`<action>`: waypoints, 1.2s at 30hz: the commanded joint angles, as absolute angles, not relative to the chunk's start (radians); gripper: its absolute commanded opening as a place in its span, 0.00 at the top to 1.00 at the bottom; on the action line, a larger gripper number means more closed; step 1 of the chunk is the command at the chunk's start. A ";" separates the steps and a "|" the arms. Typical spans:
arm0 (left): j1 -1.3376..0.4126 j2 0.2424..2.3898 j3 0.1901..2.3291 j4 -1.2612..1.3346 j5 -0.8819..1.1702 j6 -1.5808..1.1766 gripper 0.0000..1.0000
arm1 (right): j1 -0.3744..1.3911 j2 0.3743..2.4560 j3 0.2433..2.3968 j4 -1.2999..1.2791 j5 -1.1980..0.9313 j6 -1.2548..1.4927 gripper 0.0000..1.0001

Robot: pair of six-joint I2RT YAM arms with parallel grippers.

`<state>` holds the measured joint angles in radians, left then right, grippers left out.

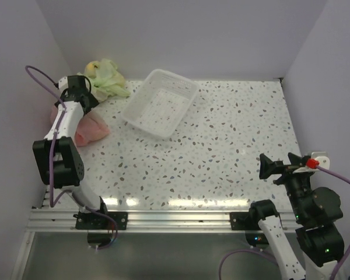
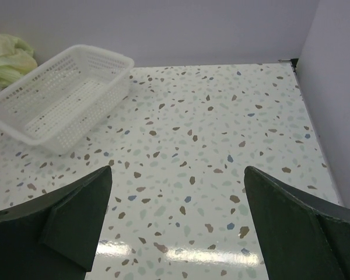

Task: Untie the knot of the plastic bag and take out the fruit

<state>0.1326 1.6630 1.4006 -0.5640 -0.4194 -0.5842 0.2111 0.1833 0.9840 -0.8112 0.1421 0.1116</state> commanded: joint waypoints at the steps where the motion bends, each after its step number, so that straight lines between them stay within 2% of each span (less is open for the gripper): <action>1: 0.195 1.772 1.469 -0.534 -0.459 -0.626 0.00 | 0.216 0.213 0.979 -0.807 0.130 0.091 0.01; 4: 0.216 1.830 1.470 -0.543 -0.463 -0.632 0.00 | 0.216 0.221 0.979 -0.813 0.130 0.084 0.01; 5: 0.218 1.841 1.468 -0.549 -0.463 -0.629 0.04 | 0.216 0.222 0.979 -0.816 0.130 0.083 0.01; 6: 0.218 1.847 1.465 -0.552 -0.462 -0.627 0.22 | 0.216 0.229 0.979 -0.816 0.130 0.081 0.01; 8: 0.219 1.832 1.437 -0.529 -0.460 -0.612 0.52 | 0.218 0.236 0.982 -0.819 0.124 0.077 0.01; 9: 0.219 1.801 1.424 -0.517 -0.462 -0.606 0.80 | 0.218 0.239 0.982 -0.821 0.124 0.077 0.01; 10: 0.218 1.784 1.402 -0.506 -0.465 -0.585 0.89 | 0.216 0.248 0.985 -0.821 0.123 0.077 0.01; 12: 0.216 1.743 1.402 -0.495 -0.462 -0.557 1.00 | 0.216 0.262 0.988 -0.825 0.146 0.081 0.01; 18: 0.150 1.600 1.453 -0.526 -0.456 -0.447 1.00 | 0.216 0.316 1.028 -0.842 0.184 0.090 0.01; 21: 0.059 1.553 1.528 -0.581 -0.442 -0.405 1.00 | 0.218 0.357 1.058 -0.853 0.195 0.091 0.01; 24: -0.075 1.504 1.614 -0.635 -0.436 -0.371 1.00 | 0.216 0.408 1.091 -0.880 0.206 0.097 0.01; 29: -0.316 1.482 1.790 -0.721 -0.290 -0.364 1.00 | 0.216 0.472 1.147 -0.928 0.187 0.123 0.01; 36: -0.664 1.593 1.936 -0.733 -0.094 -0.338 1.00 | 0.216 0.586 1.227 -0.997 0.224 0.144 0.01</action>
